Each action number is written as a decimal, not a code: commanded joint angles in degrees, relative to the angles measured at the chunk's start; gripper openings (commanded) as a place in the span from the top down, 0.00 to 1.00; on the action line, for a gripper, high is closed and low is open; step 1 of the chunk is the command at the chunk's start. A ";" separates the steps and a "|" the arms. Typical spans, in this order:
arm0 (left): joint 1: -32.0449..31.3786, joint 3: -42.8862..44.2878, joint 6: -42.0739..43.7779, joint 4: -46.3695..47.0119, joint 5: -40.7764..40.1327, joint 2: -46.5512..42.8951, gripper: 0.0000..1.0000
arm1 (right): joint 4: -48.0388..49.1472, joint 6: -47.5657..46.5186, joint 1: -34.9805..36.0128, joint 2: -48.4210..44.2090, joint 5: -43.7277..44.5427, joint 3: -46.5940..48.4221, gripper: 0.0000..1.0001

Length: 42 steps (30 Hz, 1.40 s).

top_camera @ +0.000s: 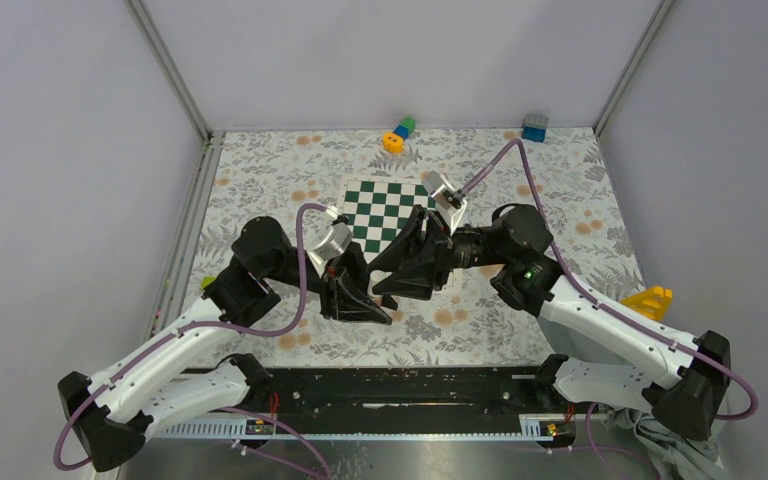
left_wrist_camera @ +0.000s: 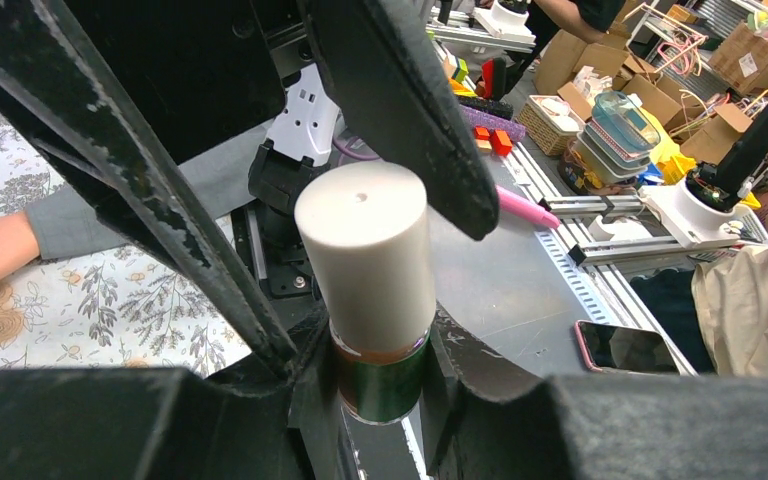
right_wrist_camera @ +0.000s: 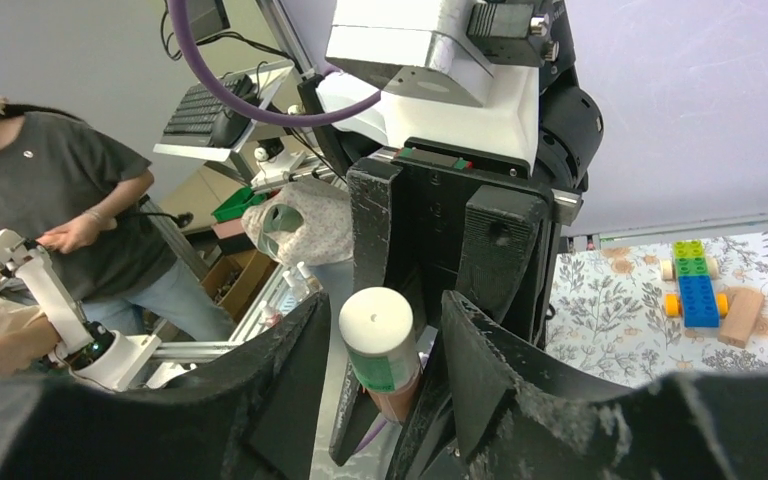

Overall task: Paint the nails
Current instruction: Screw the nail polish bottle.

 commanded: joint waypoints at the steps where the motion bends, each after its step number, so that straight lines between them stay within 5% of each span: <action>1: -0.21 1.68 -0.14 4.26 0.81 -0.62 1.00 | -0.76 -2.45 0.88 -0.33 -0.67 2.17 0.50; 20: 2.92 1.45 -0.36 2.83 -7.53 -1.18 1.00 | -15.38 -13.87 4.10 -3.18 8.48 1.84 0.99; 42: 5.88 3.90 5.40 -11.99 -33.87 -0.88 1.00 | -35.49 -9.68 9.64 3.78 50.78 10.02 1.00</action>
